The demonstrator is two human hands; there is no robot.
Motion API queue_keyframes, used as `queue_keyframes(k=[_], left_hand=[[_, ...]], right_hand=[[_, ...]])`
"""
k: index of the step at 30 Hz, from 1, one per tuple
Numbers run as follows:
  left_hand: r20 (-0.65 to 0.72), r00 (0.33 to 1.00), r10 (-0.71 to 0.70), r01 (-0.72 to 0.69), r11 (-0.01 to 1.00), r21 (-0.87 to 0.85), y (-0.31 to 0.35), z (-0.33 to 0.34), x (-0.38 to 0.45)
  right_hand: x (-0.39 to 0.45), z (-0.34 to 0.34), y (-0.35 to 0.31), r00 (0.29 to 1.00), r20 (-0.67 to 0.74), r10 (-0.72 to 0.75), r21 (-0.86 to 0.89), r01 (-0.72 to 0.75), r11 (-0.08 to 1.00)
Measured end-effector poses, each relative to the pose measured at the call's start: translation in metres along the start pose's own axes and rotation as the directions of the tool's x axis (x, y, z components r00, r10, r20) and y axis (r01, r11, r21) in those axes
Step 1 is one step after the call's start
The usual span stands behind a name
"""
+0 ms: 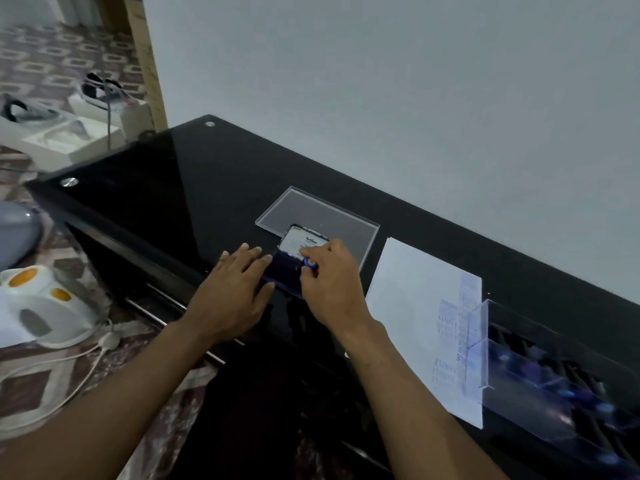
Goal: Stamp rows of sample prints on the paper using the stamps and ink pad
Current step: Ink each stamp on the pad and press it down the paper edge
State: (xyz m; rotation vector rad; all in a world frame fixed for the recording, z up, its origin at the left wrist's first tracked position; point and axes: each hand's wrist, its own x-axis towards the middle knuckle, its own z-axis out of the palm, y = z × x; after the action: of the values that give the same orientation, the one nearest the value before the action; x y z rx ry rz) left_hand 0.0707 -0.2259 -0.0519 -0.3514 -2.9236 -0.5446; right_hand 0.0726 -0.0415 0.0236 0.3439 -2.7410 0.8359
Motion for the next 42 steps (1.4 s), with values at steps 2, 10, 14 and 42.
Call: queue_keyframes(k=[2, 10, 14, 42], left_hand=[[0.003, 1.0, -0.009, 0.009, 1.0, -0.001, -0.007, 0.001, 0.001], [0.01, 1.0, -0.024, 0.024, 0.999, 0.031, -0.022, 0.011, 0.008], [0.017, 1.0, -0.021, 0.02, 0.998, 0.052, -0.025, 0.018, 0.01], [-0.033, 0.999, -0.018, 0.021, 0.994, 0.106, -0.026, 0.025, 0.008]], right_hand=[[0.005, 0.006, -0.002, 1.0, 0.002, 0.006, -0.018, -0.006, 1.0], [0.018, 0.005, -0.007, 0.996, 0.092, 0.001, -0.102, 0.008, 0.995], [0.023, 0.004, -0.008, 0.99, 0.142, 0.004, -0.151, 0.017, 0.988], [0.03, 0.012, -0.006, 0.982, 0.187, 0.019, -0.161, 0.012, 0.987]])
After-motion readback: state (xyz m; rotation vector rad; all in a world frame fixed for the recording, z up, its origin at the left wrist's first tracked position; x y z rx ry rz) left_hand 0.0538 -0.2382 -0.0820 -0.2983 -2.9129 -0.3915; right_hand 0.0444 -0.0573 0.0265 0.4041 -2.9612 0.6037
